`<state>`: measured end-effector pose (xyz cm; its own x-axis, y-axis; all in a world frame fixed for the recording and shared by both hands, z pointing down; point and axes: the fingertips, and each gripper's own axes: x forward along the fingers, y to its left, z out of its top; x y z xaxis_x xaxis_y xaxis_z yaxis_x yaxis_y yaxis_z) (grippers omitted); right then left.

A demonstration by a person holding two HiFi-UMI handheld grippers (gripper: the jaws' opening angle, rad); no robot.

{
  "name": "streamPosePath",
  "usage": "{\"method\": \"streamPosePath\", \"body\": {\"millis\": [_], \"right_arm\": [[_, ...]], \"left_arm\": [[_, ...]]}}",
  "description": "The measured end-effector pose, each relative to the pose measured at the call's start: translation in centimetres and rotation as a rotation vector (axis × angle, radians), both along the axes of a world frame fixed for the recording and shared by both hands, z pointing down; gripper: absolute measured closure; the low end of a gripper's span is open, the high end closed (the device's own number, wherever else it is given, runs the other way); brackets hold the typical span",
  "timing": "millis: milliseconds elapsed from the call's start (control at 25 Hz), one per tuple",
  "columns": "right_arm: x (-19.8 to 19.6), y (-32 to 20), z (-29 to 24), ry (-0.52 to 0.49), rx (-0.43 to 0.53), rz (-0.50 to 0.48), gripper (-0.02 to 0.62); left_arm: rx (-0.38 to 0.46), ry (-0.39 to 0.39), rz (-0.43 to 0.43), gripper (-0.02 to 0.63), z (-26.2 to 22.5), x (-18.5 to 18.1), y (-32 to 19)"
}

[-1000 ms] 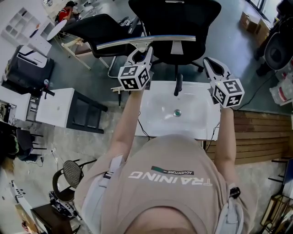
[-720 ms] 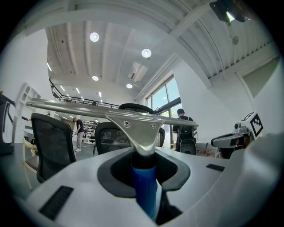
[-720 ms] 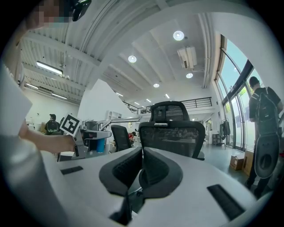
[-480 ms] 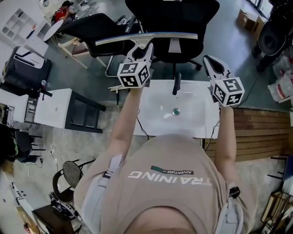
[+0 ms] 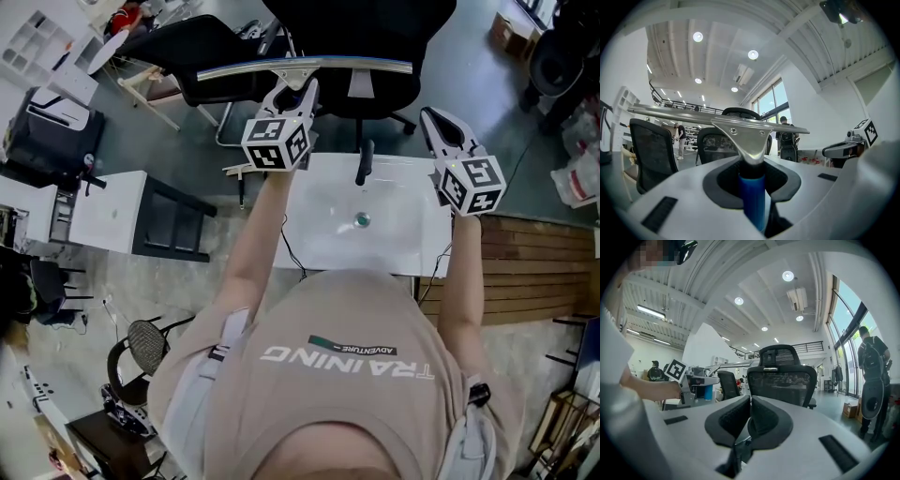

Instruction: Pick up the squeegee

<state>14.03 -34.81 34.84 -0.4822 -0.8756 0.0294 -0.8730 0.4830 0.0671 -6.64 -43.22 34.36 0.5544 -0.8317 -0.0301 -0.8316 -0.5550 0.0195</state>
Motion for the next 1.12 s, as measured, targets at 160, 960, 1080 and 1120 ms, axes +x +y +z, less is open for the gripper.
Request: {"method": "streamPosePath", "body": {"millis": [160, 960, 1080, 1120], "right_arm": [[-0.2, 0.0, -0.2, 0.002, 0.012, 0.003, 0.558], [-1.5, 0.1, -0.4, 0.003, 0.018, -0.015, 0.558], [-1.6, 0.3, -0.3, 0.005, 0.017, -0.014, 0.558], [-1.6, 0.3, -0.3, 0.005, 0.016, -0.014, 0.558]], "left_arm": [[0.002, -0.004, 0.001, 0.508, -0.1, -0.1, -0.1], [0.031, -0.001, -0.025, 0.508, -1.6, -2.1, 0.4], [0.029, -0.001, -0.025, 0.508, -1.5, -2.2, 0.5], [0.028, -0.002, -0.024, 0.508, -1.5, -2.3, 0.5]]}}
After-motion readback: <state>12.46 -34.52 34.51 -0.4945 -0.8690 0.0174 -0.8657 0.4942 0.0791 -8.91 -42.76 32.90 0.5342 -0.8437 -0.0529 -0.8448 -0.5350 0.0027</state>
